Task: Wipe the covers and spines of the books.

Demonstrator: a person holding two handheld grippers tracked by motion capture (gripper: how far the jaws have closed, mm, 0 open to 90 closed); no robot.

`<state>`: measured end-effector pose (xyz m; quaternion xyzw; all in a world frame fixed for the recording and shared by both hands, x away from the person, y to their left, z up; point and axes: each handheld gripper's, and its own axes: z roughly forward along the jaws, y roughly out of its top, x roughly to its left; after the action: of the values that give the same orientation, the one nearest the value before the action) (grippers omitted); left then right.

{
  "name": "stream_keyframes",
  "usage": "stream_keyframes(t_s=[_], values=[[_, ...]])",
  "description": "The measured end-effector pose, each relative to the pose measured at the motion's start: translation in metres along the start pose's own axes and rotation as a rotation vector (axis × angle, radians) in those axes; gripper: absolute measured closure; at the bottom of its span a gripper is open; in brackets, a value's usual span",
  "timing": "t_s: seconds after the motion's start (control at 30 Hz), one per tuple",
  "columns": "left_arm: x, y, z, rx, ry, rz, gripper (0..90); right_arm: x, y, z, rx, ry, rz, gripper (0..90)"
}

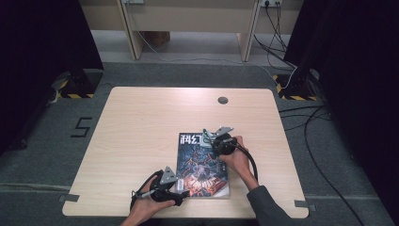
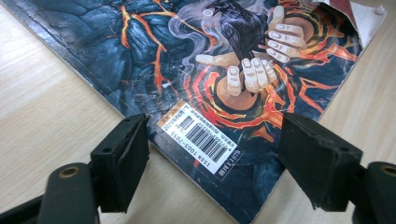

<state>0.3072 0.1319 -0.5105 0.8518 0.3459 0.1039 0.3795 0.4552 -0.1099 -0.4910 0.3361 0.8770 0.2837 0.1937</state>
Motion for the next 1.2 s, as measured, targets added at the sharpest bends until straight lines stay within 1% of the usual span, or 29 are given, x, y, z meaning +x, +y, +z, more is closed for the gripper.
stream_keyframes(t_s=[0.03, 0.1, 0.13, 0.2, 0.27, 0.33, 0.4, 0.43, 0.5, 0.53, 0.57, 0.6, 0.63, 0.67, 0.7, 0.73, 0.77, 0.83, 0.9, 0.93, 1.0, 1.03, 1.07, 1.13, 1.17, 1.2], values=[[0.0, 0.0, 0.0, 0.0, 0.0, 0.0, 24.6, 0.001, -0.003, -0.003, 0.003, -0.006, -0.003, 78.0], [-0.006, 0.0, 0.001, -0.005, -0.014, 0.006, 24.9, 0.001, -0.011, -0.009, 0.009, -0.01, -0.012, 78.0], [-0.008, 0.001, 0.002, -0.003, -0.018, 0.01, 25.2, 0.0, -0.015, -0.013, 0.005, -0.01, -0.01, 78.0], [-0.013, 0.002, 0.003, 0.0, -0.023, 0.018, 25.2, -0.002, -0.023, -0.018, -0.001, -0.005, 0.013, 77.8], [-0.016, 0.003, 0.004, 0.005, -0.021, 0.02, 25.2, -0.004, -0.027, -0.022, 0.001, 0.007, 0.034, 77.4], [-0.016, 0.003, 0.004, 0.005, -0.023, 0.015, 25.2, -0.004, -0.026, -0.022, 0.004, 0.007, 0.046, 75.9], [-0.015, 0.003, 0.004, 0.007, -0.024, 0.017, 25.5, -0.002, -0.022, -0.018, 0.004, -0.01, 0.023, 74.6], [-0.016, 0.003, 0.004, 0.006, -0.024, 0.017, 25.5, 0.0, -0.019, -0.016, -0.002, -0.014, 0.002, 74.6], [-0.016, 0.002, 0.004, 0.002, -0.026, 0.013, 25.5, 0.003, -0.014, -0.011, -0.01, -0.007, -0.013, 74.8], [-0.015, 0.002, 0.004, 0.001, -0.027, 0.013, 25.5, 0.003, -0.012, -0.01, -0.005, -0.005, -0.012, 75.0], [-0.015, 0.002, 0.004, 0.001, -0.027, 0.013, 25.5, 0.001, -0.01, -0.008, -0.006, -0.007, -0.014, 75.5], [-0.015, 0.002, 0.004, -0.003, -0.027, 0.014, 25.5, -0.002, -0.009, -0.005, -0.013, -0.018, 0.008, 76.4], [-0.015, 0.001, 0.003, -0.005, -0.029, 0.013, 25.5, -0.004, -0.009, -0.004, -0.015, -0.029, 0.018, 76.6], [-0.015, 0.001, 0.004, -0.007, -0.031, 0.011, 25.5, -0.009, -0.009, -0.003, -0.018, -0.044, 0.02, 77.1], [-0.015, 0.001, 0.004, -0.007, -0.031, 0.011, 25.5, -0.014, -0.01, -0.004, -0.007, -0.066, 0.025, 77.1], [-0.014, 0.001, 0.004, -0.008, -0.034, 0.004, 25.4, -0.02, -0.013, -0.005, 0.001, -0.096, 0.025, 77.0], [-0.014, 0.0, 0.004, -0.008, -0.036, 0.003, 25.4, -0.023, -0.015, -0.007, 0.002, -0.105, 0.035, 77.0], [-0.013, 0.0, 0.004, -0.007, -0.037, -0.004, 25.3, -0.032, -0.022, -0.01, -0.001, -0.108, 0.076, 77.2], [-0.013, 0.0, 0.004, -0.006, -0.036, -0.004, 25.2, -0.038, -0.026, -0.013, 0.004, -0.125, 0.093, 77.1], [-0.013, 0.0, 0.004, -0.006, -0.035, -0.002, 25.2, -0.04, -0.028, -0.014, -0.003, -0.117, 0.103, 77.1], [-0.013, 0.0, 0.004, -0.005, -0.036, -0.003, 25.2, -0.04, -0.028, -0.014, -0.008, -0.115, 0.109, 77.4], [-0.013, 0.0, 0.004, -0.005, -0.037, -0.005, 25.2, -0.039, -0.027, -0.014, -0.001, -0.122, 0.098, 77.8], [-0.013, 0.0, 0.004, -0.005, -0.037, -0.005, 25.2, -0.037, -0.025, -0.013, 0.008, -0.135, 0.076, 77.8], [-0.013, 0.0, 0.004, -0.006, -0.037, -0.006, 25.2, -0.031, -0.022, -0.012, 0.018, -0.157, 0.02, 77.7], [-0.013, 0.0, 0.004, -0.005, -0.037, -0.005, 25.2, -0.028, -0.019, -0.011, 0.024, -0.164, -0.001, 77.6], [-0.013, 0.0, 0.004, -0.005, -0.037, -0.005, 25.2, -0.024, -0.017, -0.009, 0.027, -0.157, -0.017, 77.6]])
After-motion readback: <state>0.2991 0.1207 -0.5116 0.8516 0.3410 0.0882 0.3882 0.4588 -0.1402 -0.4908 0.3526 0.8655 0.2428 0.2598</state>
